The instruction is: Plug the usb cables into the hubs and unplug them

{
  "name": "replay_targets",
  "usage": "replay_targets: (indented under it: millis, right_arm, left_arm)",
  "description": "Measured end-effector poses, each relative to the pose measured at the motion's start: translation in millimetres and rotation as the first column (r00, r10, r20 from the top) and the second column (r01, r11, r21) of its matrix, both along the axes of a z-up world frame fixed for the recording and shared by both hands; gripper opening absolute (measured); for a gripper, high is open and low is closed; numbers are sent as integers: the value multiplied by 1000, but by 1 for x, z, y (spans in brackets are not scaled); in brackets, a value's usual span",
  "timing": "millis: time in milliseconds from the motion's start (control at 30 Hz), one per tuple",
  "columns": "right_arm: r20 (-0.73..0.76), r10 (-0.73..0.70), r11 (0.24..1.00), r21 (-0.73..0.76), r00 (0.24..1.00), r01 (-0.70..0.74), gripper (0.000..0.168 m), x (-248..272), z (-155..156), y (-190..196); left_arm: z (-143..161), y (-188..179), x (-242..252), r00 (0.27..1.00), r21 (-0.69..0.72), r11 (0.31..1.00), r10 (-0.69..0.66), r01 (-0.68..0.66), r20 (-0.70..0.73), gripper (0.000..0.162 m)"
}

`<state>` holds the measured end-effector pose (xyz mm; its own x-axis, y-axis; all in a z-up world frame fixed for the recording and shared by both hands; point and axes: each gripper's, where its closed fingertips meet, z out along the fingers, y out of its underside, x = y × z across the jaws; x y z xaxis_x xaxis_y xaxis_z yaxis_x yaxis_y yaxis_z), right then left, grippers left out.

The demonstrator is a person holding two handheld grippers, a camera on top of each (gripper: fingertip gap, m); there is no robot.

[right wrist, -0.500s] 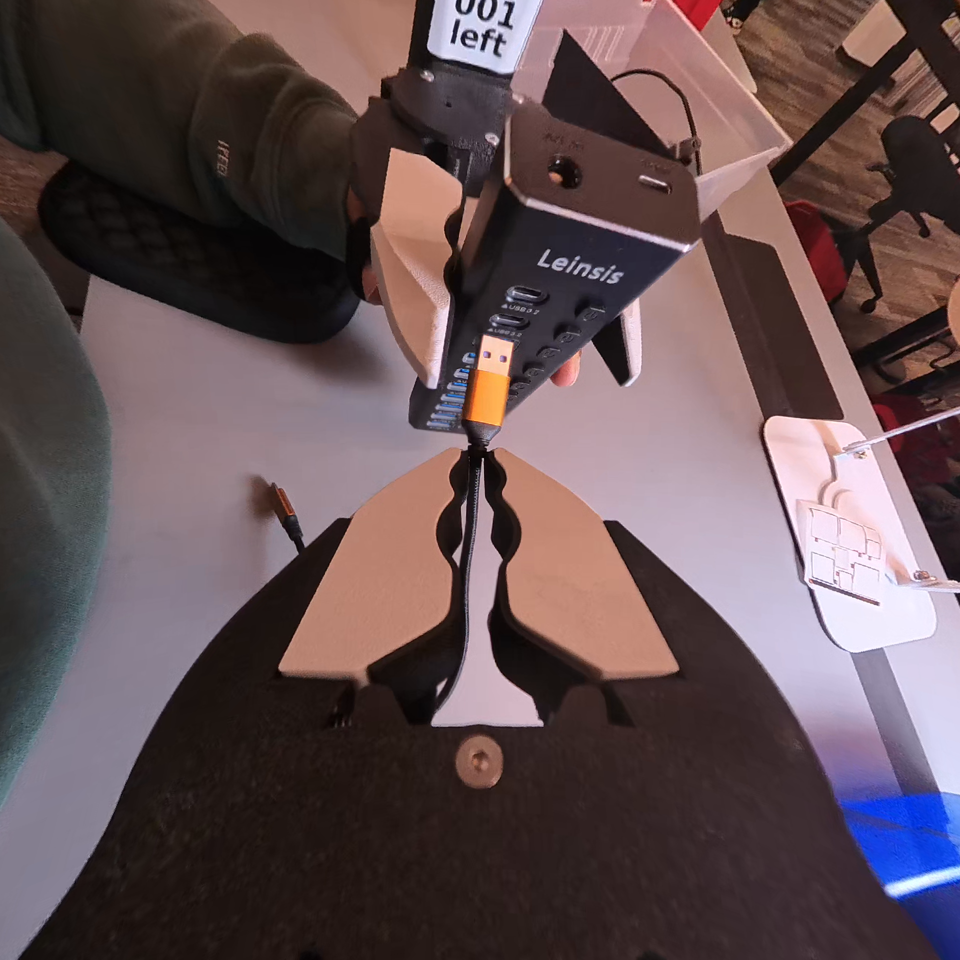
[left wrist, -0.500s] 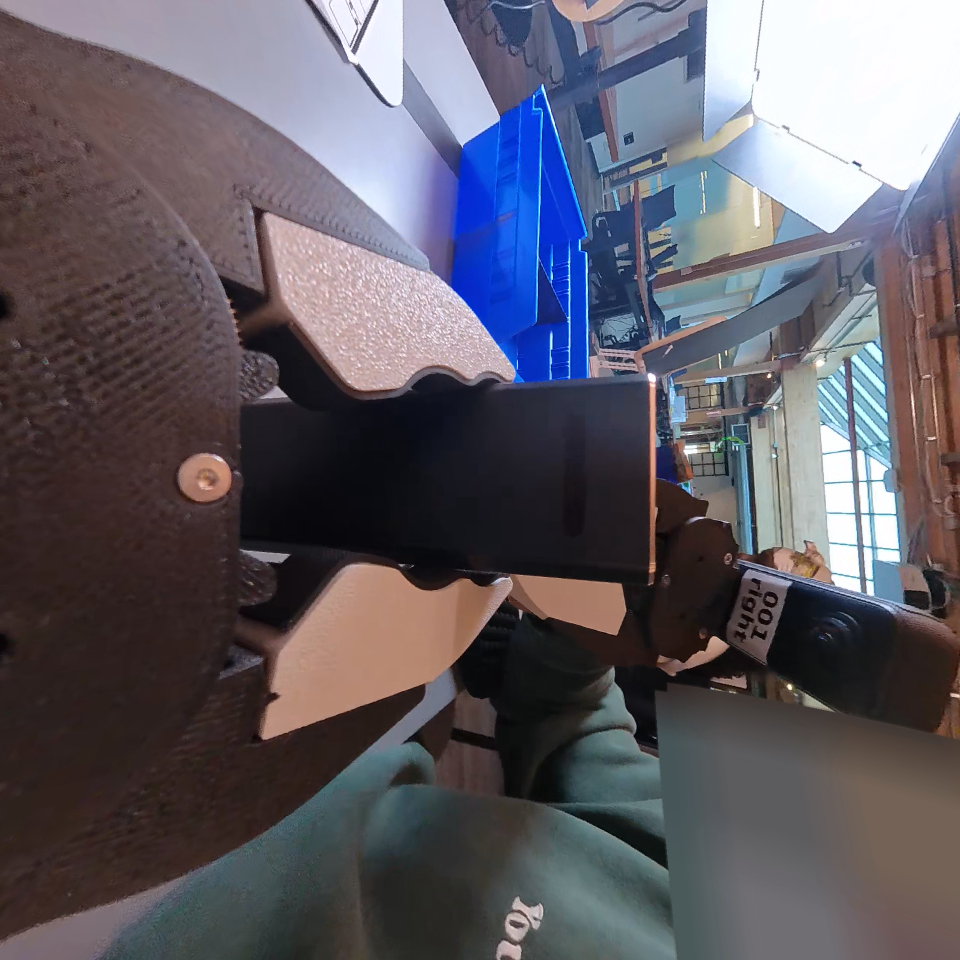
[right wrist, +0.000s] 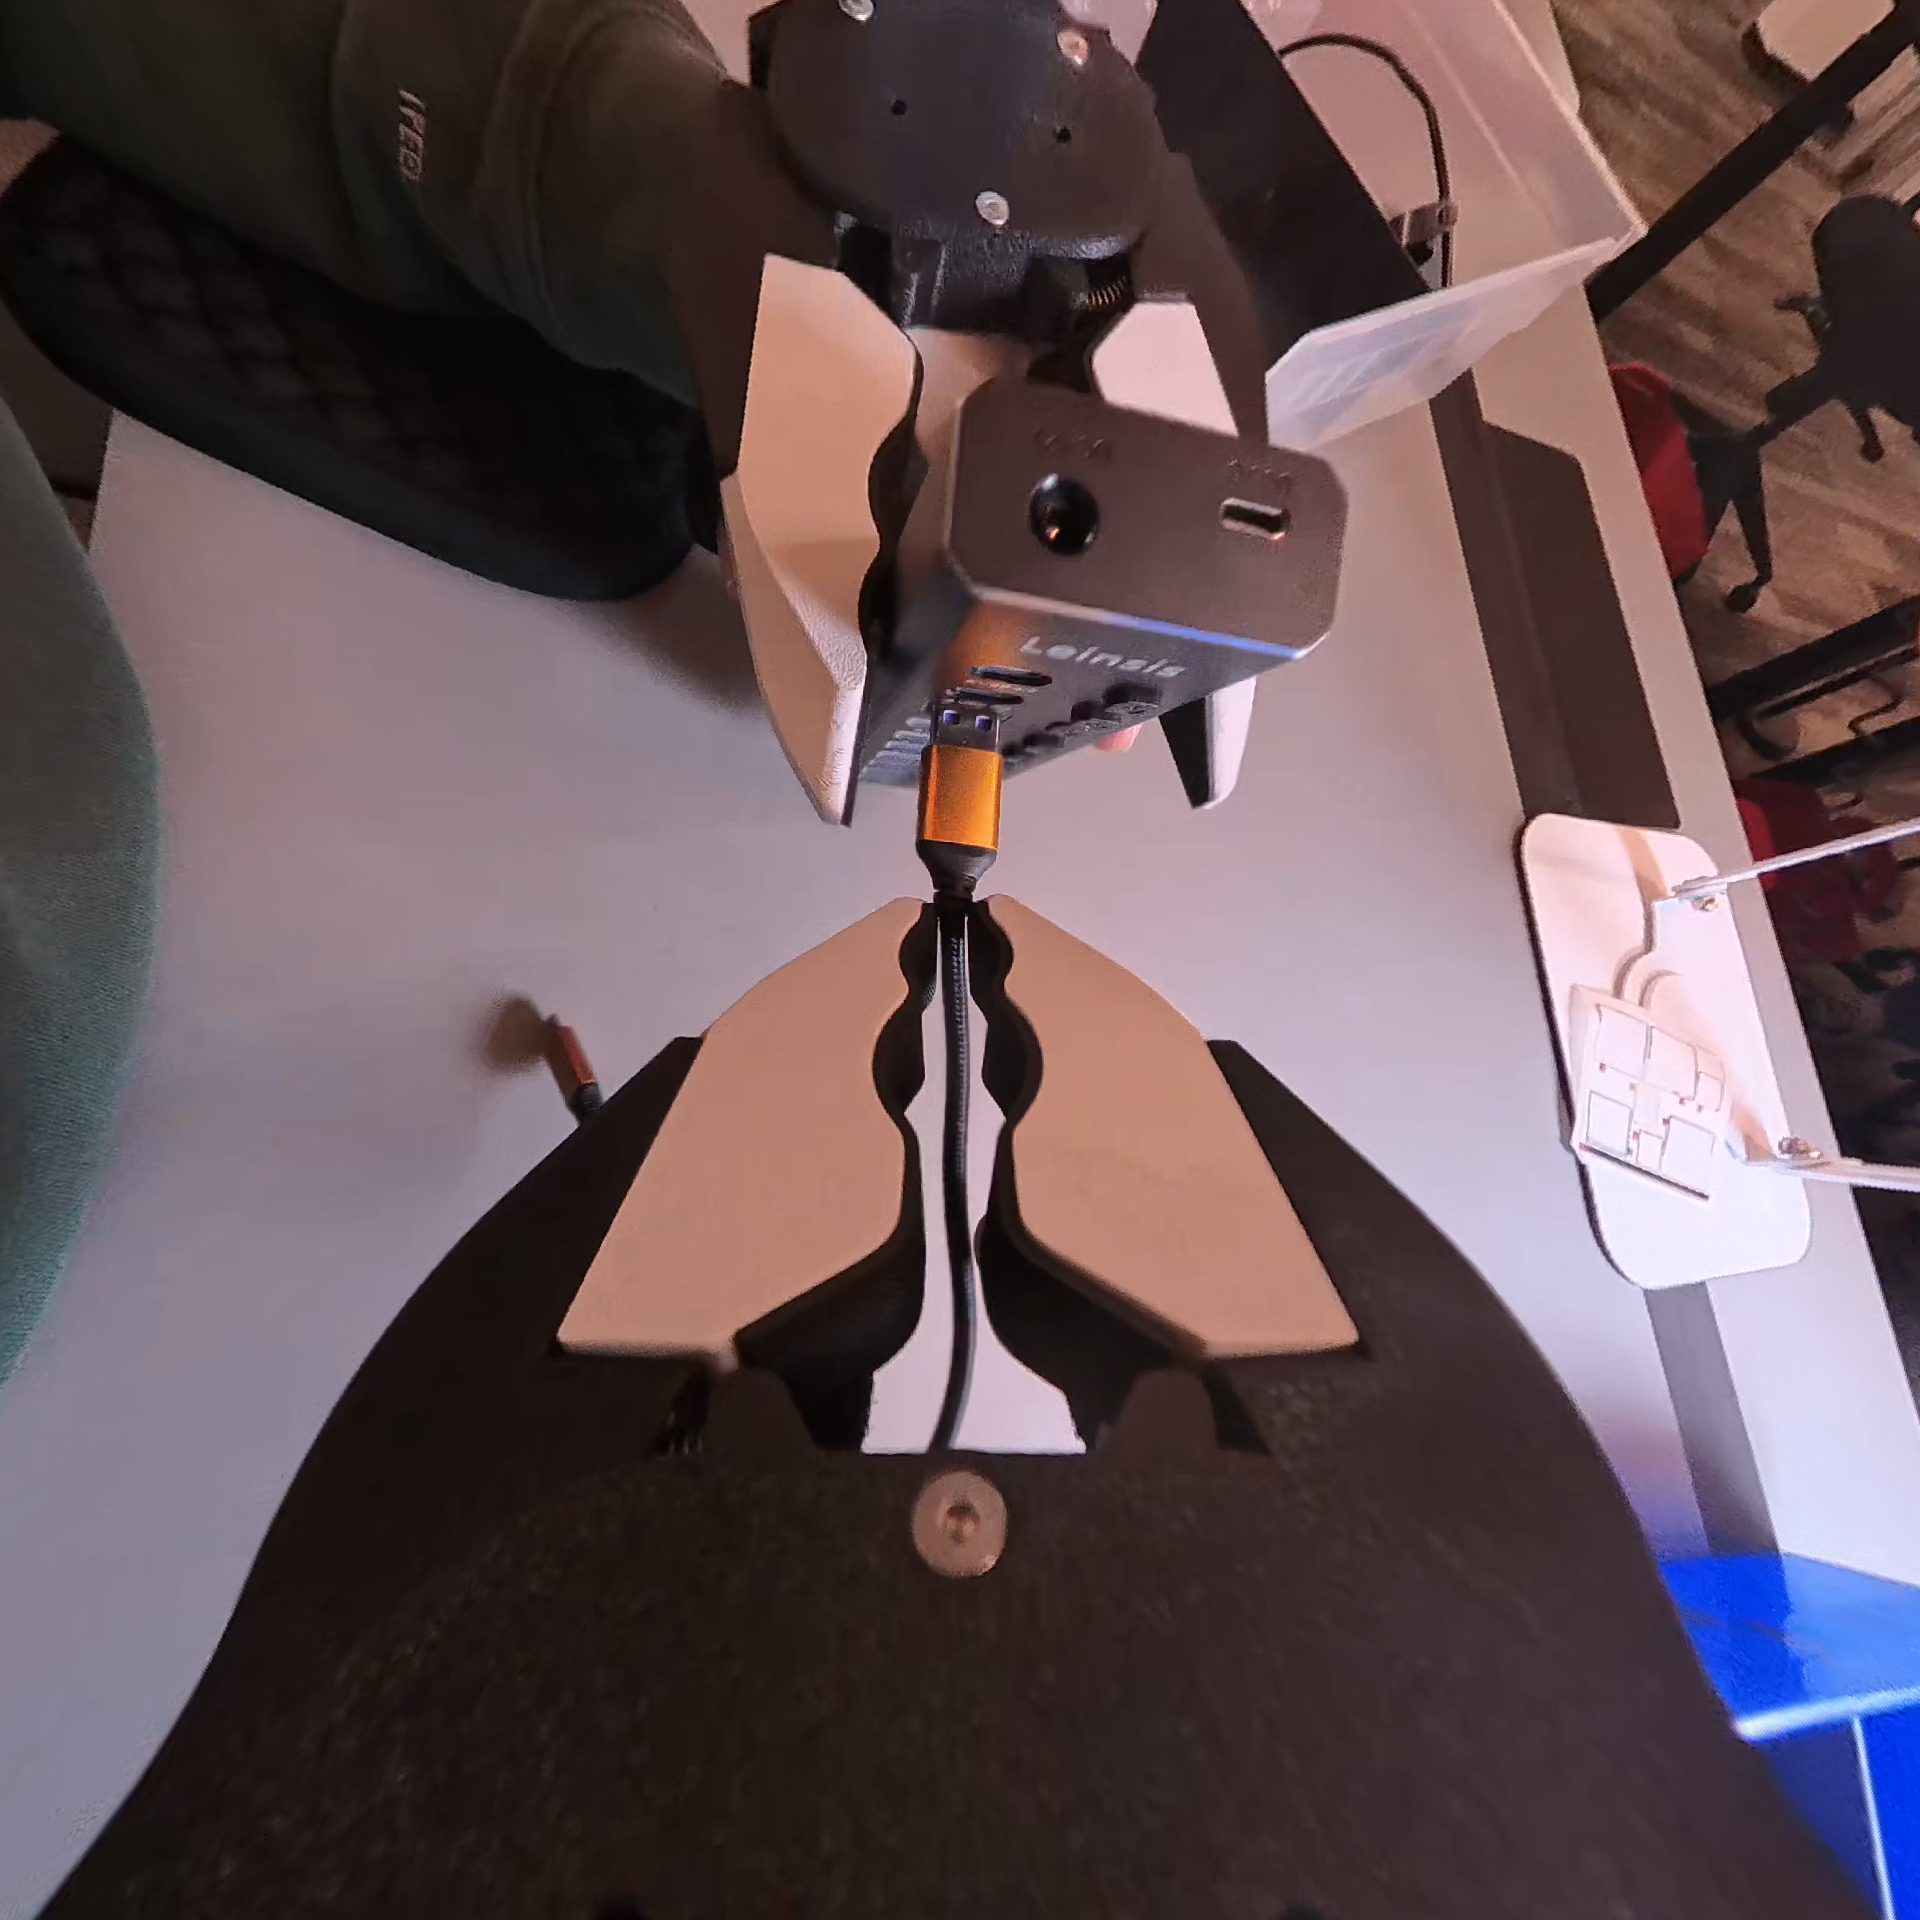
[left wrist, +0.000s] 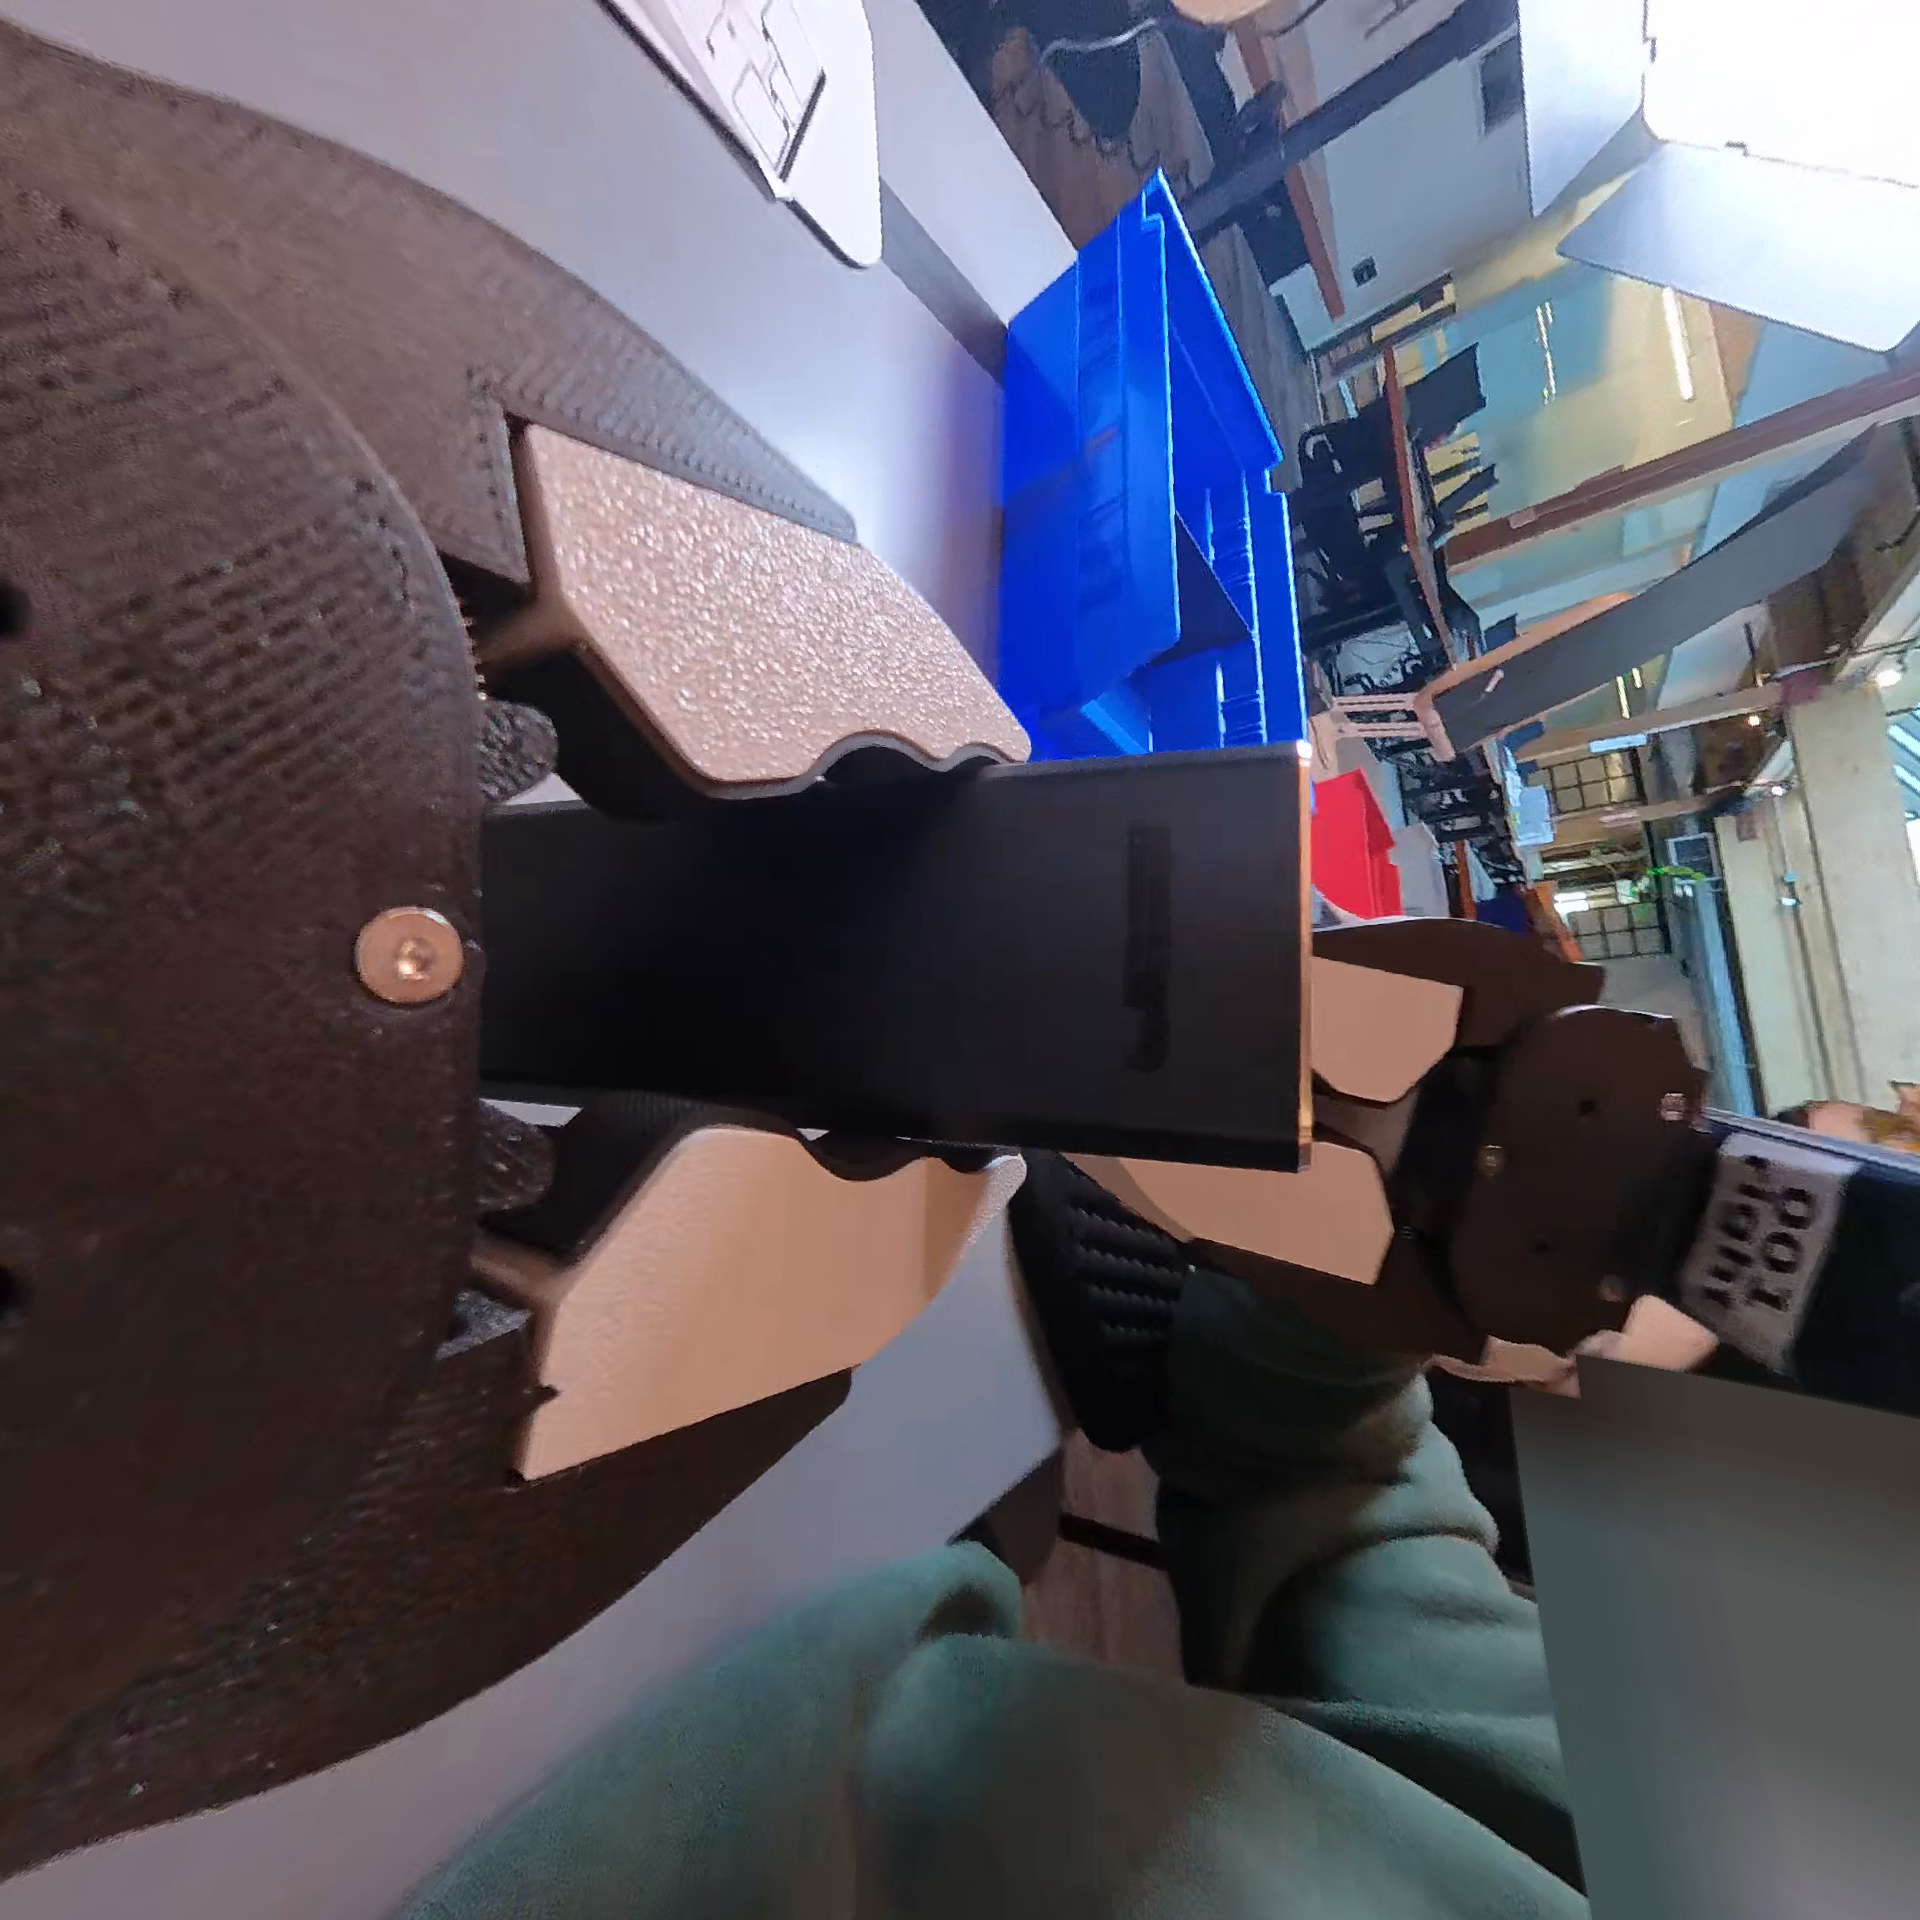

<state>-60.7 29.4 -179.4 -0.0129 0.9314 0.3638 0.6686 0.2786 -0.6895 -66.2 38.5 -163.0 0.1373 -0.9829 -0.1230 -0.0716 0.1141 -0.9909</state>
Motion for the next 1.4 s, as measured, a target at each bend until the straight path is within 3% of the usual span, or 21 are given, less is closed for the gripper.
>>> replay_targets:
  millis: [33,300,433,933,1400]
  right_arm:
    - [-10,10,1000,6,1000,-10,7,-1,-2,0]
    - [-185,35,998,-38,982,-42,6,-9,2,1]
    - [-205,40,997,-61,978,-53,6,-8,1,1]
    - [-16,105,994,31,994,-105,5,-2,-19,-1]
    - [-145,129,991,-21,981,-133,5,-13,-21,-6]
  left_arm:
    - [2,0,0,1000,-16,1000,-6,7,19,66]
    - [8,2,-5,998,-53,999,-7,10,54,66]
    - [5,3,-4,999,-59,998,-3,5,34,66]
    - [-34,6,-3,962,54,998,48,-35,-270,66]
    - [-25,-1,-3,974,43,999,6,4,-228,66]
